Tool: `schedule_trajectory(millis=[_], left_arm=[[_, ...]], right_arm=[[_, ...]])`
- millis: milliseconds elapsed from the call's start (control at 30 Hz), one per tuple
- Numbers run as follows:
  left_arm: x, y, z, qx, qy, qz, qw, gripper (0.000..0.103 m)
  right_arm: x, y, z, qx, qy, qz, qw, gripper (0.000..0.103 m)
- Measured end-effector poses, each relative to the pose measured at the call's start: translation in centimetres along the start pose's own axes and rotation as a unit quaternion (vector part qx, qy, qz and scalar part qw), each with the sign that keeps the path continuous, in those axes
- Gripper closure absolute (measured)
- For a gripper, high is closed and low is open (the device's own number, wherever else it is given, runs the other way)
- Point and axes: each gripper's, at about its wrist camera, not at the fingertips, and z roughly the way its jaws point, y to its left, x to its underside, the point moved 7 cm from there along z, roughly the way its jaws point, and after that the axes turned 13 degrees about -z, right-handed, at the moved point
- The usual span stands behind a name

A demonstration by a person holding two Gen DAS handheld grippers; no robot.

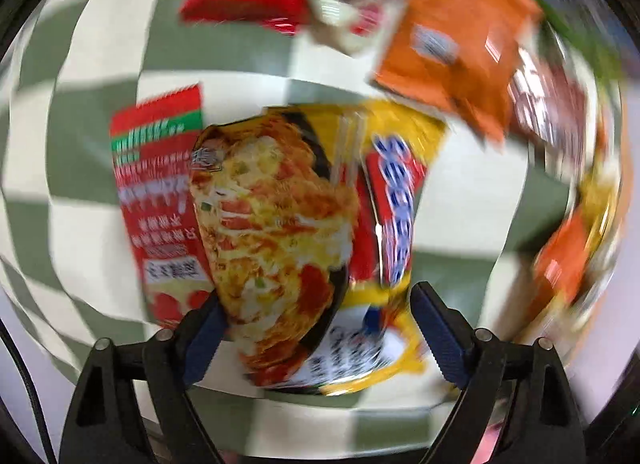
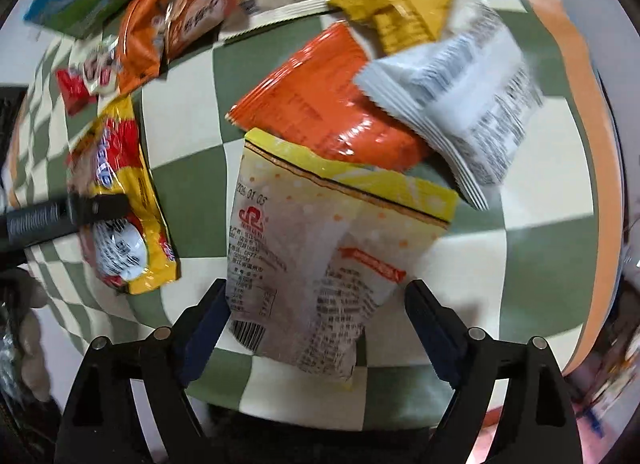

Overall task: Organize snacks
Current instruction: 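Grasp the yellow Sedaap noodle pack with left tool while right grasps white bread bag, then carry both packs into the cardboard box and open both tools to release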

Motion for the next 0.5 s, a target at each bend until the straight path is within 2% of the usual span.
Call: schedule_trajectory(millis=[100, 167, 233, 300, 367, 433, 500], left_arm=[[-0.7, 0.8, 0.4, 0.031, 0.012, -0.072, 0.9969, 0.014], [-1.0, 1.4, 0.6, 0.03, 0.008, -0.082, 0.9962, 0.014], [-0.8, 1.1, 1.4, 0.013, -0.014, -0.05, 0.9986, 0.018], [-0.4, -0.3, 2.1, -0.007, -0.04, 0.009, 0.9991, 0.018], [1.0, -0.5, 2.2, -0.029, -0.058, 0.064, 0.9958, 0.018], [2.6, -0.4, 2.6, -0.046, -0.06, 0.11, 0.991, 0.018], [4.1, 0.3, 3.0, -0.047, -0.052, 0.129, 0.9893, 0.018]], right_arm=[[0.3, 0.1, -1.0, -0.001, -0.011, 0.014, 1.0, 0.013], [-0.8, 0.7, -1.3, 0.01, -0.017, 0.017, 1.0, 0.013], [-1.7, 1.2, -1.1, 0.025, -0.016, 0.017, 0.999, 0.013], [-2.7, 0.8, -0.6, 0.036, -0.005, 0.025, 0.999, 0.013], [-2.7, 0.7, 0.0, 0.033, 0.001, 0.043, 0.998, 0.014], [-2.8, 0.6, 0.5, 0.039, 0.001, 0.043, 0.998, 0.015], [-2.6, 1.0, 1.1, 0.038, 0.004, 0.034, 0.999, 0.033]])
